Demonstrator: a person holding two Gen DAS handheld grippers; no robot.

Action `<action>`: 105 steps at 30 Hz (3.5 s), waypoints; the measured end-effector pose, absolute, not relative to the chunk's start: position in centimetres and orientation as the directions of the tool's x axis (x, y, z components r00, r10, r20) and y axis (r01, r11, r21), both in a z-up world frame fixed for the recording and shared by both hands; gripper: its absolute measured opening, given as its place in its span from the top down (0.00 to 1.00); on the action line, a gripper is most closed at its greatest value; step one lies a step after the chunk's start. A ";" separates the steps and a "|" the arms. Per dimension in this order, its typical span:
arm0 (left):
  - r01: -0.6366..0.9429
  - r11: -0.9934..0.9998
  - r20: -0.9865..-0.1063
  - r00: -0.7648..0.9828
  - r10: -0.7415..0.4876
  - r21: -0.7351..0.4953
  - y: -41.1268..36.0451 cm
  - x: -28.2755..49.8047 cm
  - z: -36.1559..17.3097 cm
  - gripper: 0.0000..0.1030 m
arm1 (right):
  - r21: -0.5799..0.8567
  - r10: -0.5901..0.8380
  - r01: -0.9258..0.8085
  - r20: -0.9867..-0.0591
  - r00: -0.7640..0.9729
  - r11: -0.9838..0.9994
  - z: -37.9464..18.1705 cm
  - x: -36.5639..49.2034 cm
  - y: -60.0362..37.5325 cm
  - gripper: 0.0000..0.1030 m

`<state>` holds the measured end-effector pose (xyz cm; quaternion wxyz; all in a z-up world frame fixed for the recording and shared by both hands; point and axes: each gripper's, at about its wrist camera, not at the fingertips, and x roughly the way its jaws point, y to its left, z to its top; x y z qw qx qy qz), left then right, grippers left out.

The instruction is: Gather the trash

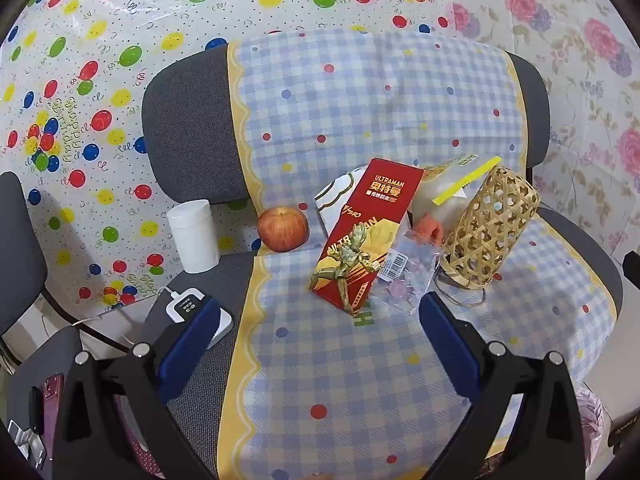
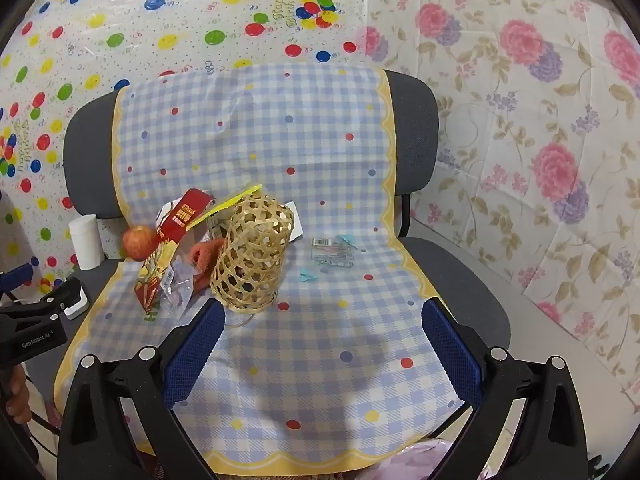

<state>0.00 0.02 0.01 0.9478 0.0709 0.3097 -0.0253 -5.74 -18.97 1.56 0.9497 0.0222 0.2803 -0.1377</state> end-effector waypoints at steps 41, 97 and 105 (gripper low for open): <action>0.086 0.988 -0.593 0.805 0.005 0.126 0.3 0.1 0.0 0.06 | -0.019 -0.244 0.278 -0.545 0.802 0.960 1.5 -5.7 -19.4 0.06; 0.083 0.988 -0.595 0.804 0.009 0.127 0.9 0.8 0.3 0.06 | -0.010 -0.234 0.273 -0.546 0.804 0.962 1.2 -5.9 -19.4 0.06; 0.064 0.991 -0.617 0.787 0.021 0.115 1.9 2.8 -1.1 0.06 | 0.017 -0.203 0.253 -0.550 0.810 0.967 -0.3 -4.3 -19.8 0.06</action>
